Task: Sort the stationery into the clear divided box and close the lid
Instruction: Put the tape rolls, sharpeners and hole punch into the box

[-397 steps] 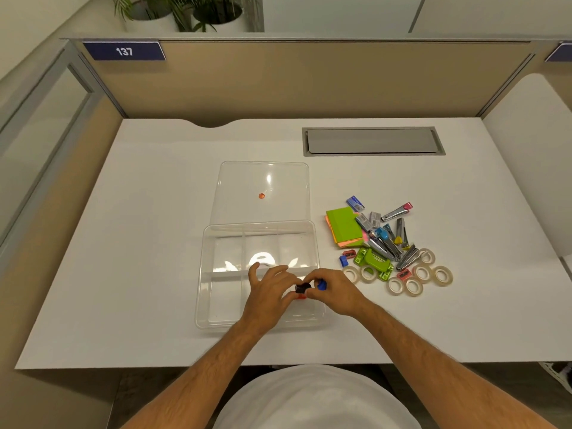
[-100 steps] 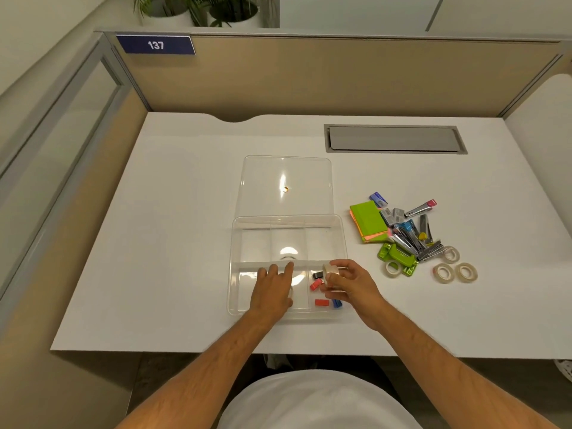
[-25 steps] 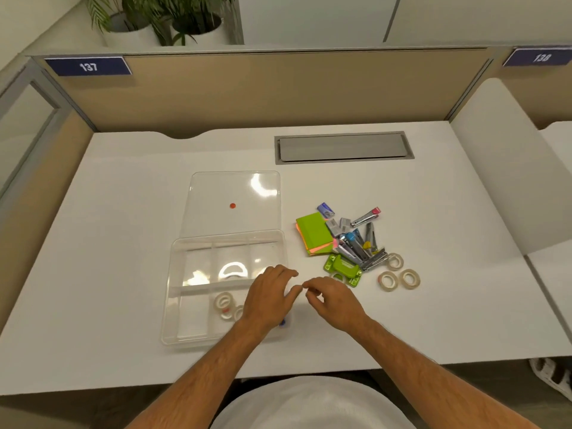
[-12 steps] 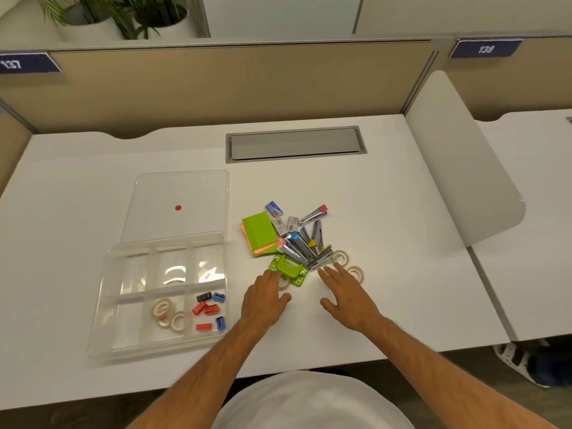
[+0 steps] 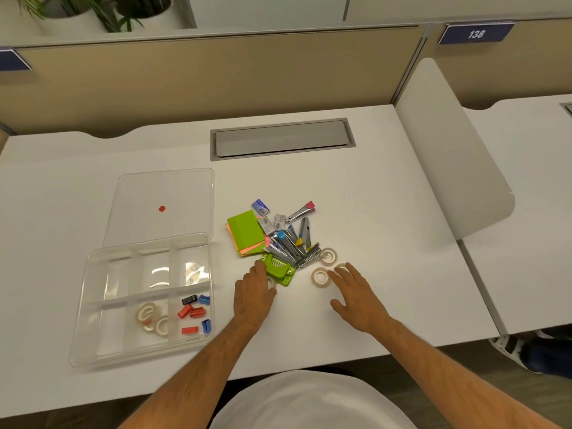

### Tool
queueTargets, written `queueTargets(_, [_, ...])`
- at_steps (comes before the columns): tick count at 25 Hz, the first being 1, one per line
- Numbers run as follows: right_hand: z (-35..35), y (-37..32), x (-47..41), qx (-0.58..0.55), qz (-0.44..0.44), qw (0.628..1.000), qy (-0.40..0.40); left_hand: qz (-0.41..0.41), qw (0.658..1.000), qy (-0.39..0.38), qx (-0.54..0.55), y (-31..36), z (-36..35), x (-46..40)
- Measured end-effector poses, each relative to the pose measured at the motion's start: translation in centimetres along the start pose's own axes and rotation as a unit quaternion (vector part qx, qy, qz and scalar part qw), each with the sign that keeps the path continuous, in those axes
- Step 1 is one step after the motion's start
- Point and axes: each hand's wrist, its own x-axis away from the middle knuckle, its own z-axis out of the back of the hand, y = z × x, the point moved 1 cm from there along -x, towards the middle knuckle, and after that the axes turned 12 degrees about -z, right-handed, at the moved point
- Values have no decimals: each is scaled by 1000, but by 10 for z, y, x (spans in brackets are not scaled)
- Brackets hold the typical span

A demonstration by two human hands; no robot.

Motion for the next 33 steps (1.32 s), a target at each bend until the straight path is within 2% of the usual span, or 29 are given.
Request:
queueTargets(2, [3,2,-4,-22,-20,1000,11,-1,1000,-6,-5,-2,1,1])
queueTargets(5, [9,6,-10,-66,-85,993,53,-2,999,-23,42,-11,1,12])
queueTargets(8, [10,10,-18,-59,-112,990,57,-24,994,-54,87,-23,0,28])
queueTargets(15, [-2,14,-32,-45,-128,991,9,-42,990,-27,135,-17,16,28])
queueTargets(20, [-8,19,-37,-65,-139,988,19,-80,990,-13,118,-5,15,25])
queueTargets(24, [-3,23,-38,-133,-131,982,32,-86,987,6,135,0,13,28])
queueTargets(28, [9,2,-35,-329,-124,936,18,-94,974,29,204,8,21,26])
queueTargets(31, [20,-32,-34,-475,-116,871,-39,-97,966,49,236,17,32,25])
queueTargets(33, [27,-56,-35,-533,-108,834,-96,-97,959,71,256,21,38,24])
